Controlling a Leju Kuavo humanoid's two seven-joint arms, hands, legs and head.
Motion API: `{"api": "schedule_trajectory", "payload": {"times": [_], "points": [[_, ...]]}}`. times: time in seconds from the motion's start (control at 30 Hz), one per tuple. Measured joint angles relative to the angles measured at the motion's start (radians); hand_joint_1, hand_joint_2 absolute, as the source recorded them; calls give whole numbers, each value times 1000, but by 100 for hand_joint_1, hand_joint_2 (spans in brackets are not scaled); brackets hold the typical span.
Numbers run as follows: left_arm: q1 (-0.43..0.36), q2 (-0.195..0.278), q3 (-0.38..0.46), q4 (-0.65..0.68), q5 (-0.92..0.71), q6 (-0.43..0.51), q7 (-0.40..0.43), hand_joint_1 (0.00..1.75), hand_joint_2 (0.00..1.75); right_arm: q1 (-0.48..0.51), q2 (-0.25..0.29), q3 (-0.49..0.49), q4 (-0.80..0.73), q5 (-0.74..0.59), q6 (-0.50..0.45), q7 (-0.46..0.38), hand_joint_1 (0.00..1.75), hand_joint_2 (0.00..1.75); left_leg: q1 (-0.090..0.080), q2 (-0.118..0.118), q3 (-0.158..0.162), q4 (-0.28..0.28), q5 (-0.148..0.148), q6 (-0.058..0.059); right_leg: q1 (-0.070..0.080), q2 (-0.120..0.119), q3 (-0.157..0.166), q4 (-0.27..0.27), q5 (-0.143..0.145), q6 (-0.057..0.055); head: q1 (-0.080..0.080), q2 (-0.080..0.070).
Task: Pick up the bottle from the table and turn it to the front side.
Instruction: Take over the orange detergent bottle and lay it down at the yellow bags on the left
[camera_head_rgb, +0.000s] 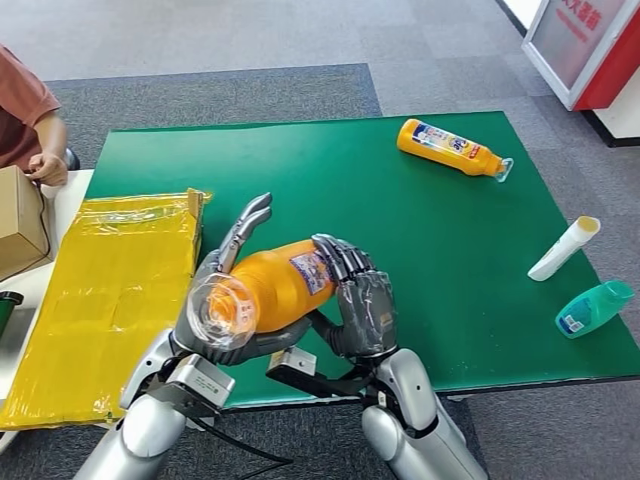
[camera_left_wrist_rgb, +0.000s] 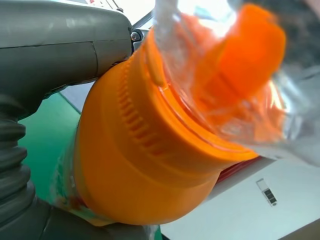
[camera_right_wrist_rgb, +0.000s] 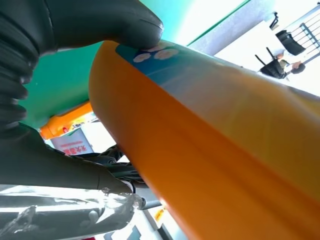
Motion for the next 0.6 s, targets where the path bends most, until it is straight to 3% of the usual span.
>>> {"api": "schedule_trajectory", "payload": {"times": [0.4,0.43,0.57,0.6], "points": [[0,-3,-6,0,31,-10,-4,175,175,0,0,8,2,0,9,15,175,175,0,0,0,0,0,0,0,0,0,0,0,0,0,0],[0,-3,-6,-1,35,-10,-4,175,175,0,0,8,2,0,10,15,166,175,0,0,0,0,0,0,0,0,0,0,0,0,0,0],[4,-3,-3,-2,50,-9,-10,175,175,2,0,7,2,-4,11,19,10,175,0,0,0,0,0,0,0,0,0,0,0,0,0,0],[7,-3,-1,-3,54,-8,-11,175,175,2,0,7,2,-6,11,20,3,175,0,0,0,0,0,0,0,0,0,0,0,0,0,0]]}}
